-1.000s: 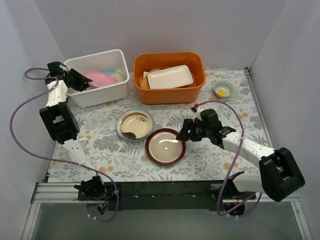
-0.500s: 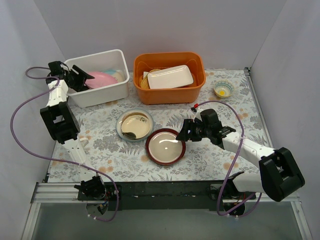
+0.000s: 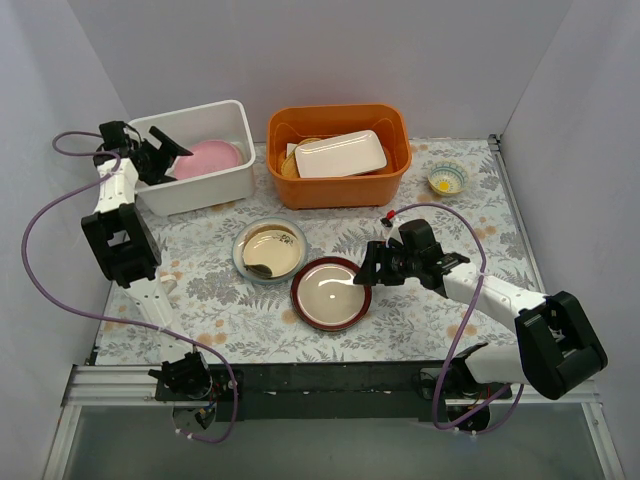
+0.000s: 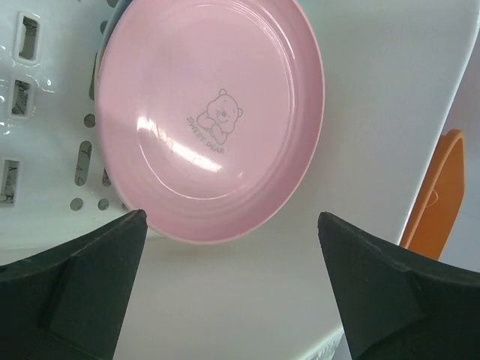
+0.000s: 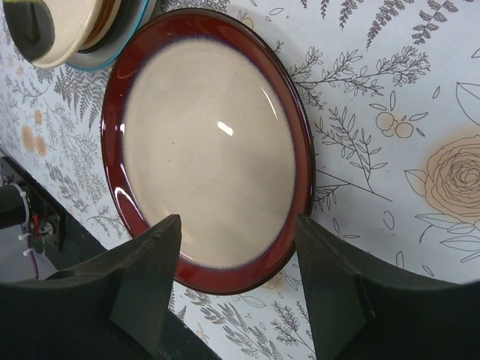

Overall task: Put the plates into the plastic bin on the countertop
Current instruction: Place the plate in the plastic bin, then pick up the plate at the center of the board, then place the plate in the plastic bin.

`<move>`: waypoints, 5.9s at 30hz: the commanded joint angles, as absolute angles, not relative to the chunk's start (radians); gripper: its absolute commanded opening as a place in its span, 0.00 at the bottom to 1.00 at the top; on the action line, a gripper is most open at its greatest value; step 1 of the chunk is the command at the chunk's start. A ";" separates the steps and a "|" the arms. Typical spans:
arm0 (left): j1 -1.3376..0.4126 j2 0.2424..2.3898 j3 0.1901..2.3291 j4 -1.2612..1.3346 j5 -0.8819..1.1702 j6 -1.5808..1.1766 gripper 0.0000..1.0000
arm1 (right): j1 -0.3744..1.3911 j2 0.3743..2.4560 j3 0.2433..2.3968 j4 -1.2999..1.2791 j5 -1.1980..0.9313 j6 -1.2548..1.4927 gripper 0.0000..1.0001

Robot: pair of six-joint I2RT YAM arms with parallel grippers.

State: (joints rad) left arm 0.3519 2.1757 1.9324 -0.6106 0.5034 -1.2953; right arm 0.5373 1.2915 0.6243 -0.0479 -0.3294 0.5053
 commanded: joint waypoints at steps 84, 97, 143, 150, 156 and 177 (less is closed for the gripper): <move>-0.478 1.008 0.669 -0.440 0.357 -1.580 0.97 | 0.450 1.247 0.506 0.002 -0.347 0.499 0.01; -0.580 0.959 0.505 -0.270 0.316 -1.712 0.95 | 0.351 1.141 0.526 -0.052 -0.458 0.483 0.01; -0.775 1.229 0.359 0.230 0.193 -1.908 0.51 | 0.198 1.121 0.426 0.222 -0.881 0.686 0.01; -0.782 1.239 0.368 0.241 0.201 -1.904 0.19 | 0.196 1.131 0.425 0.229 -0.896 0.686 0.01; -0.788 1.221 0.373 0.241 0.203 -1.893 0.00 | 0.196 1.141 0.420 0.233 -0.905 0.684 0.01; -0.790 1.169 0.428 0.175 0.170 -1.865 0.00 | 0.198 1.154 0.445 0.088 -0.809 0.546 0.70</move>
